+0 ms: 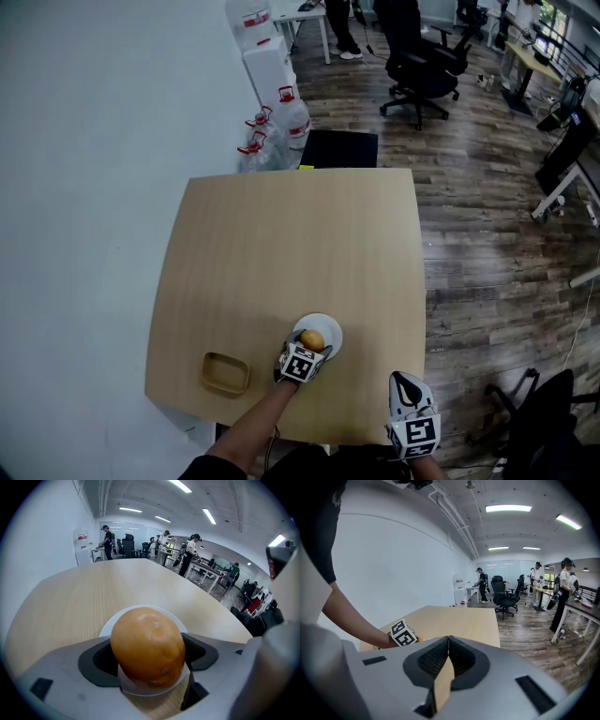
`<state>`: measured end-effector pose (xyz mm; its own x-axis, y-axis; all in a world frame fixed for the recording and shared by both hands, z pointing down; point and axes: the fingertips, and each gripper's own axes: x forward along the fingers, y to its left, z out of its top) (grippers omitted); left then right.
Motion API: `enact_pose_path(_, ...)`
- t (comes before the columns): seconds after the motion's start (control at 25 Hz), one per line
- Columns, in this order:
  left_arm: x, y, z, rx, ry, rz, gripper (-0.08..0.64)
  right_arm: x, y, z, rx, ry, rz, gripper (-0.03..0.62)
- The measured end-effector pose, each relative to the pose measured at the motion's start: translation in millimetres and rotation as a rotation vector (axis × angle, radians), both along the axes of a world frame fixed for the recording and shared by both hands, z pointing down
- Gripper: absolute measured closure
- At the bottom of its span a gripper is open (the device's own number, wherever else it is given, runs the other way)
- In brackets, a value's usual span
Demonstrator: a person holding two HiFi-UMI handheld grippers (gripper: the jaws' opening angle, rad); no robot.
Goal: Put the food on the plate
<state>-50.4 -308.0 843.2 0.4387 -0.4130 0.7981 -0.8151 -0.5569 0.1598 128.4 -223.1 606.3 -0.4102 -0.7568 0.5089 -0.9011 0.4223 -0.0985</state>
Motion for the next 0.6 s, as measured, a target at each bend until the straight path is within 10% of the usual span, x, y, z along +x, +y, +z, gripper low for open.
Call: enact_pose_path(0.6,-12.8,3.3,-5.6,-0.020,-0.122,0.017,0.187,-8.8,13.1,2.7,-0.009,-0.003,-0.065,0.532)
